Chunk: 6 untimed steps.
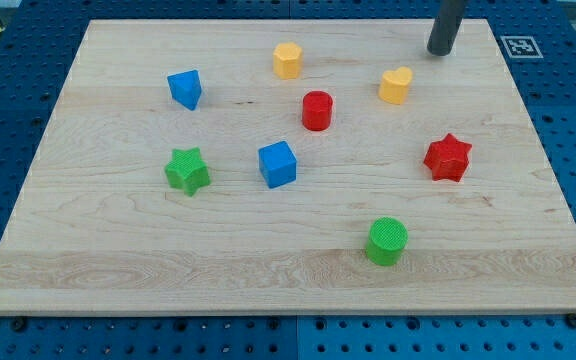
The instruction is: Move the yellow heart left to the red star
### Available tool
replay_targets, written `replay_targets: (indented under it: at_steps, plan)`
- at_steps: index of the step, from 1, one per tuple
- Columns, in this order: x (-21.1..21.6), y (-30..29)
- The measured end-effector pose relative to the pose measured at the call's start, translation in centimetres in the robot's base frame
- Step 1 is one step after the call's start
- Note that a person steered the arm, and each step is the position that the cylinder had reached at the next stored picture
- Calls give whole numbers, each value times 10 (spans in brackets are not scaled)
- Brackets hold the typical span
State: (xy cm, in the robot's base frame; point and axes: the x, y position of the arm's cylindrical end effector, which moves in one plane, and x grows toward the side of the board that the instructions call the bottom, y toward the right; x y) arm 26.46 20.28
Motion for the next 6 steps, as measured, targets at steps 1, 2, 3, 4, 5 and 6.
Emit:
replay_targets:
  at_steps: [1,2,3,4,5,6]
  plan:
    - [1,0]
    - [17,-3]
    - [19,-3]
    - [27,-8]
    - [33,-17]
    - [35,-23]
